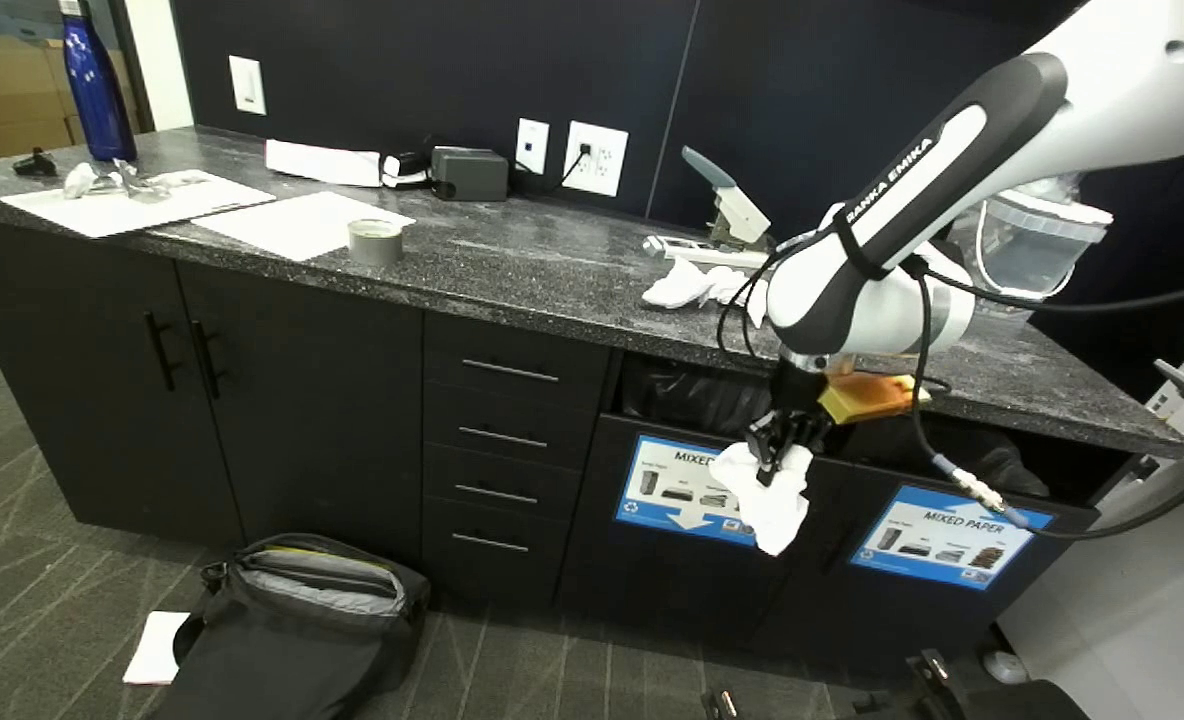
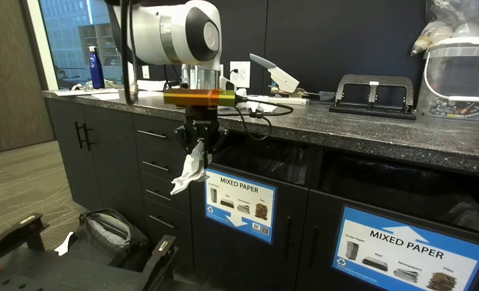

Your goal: Throw the papers on the countertop in the bin on the left

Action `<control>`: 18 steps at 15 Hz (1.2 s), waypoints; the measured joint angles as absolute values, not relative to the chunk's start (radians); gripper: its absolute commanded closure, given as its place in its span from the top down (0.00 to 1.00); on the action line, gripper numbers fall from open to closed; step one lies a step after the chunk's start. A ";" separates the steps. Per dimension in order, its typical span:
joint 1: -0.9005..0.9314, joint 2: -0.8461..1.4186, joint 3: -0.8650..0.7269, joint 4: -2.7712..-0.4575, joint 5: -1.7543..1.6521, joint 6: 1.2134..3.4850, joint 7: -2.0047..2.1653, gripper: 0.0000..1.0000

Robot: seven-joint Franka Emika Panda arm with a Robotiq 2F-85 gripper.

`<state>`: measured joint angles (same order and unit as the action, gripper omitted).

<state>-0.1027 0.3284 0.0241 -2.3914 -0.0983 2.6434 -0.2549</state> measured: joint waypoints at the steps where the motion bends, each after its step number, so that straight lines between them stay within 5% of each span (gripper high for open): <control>1: -0.096 0.354 0.022 -2.399 -0.098 2.723 -0.218 0.18; 18: -0.014 0.774 -0.065 -2.189 0.171 3.590 0.096 0.18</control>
<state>-0.0137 0.7742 -0.0648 -2.1886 0.1710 3.5895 0.0962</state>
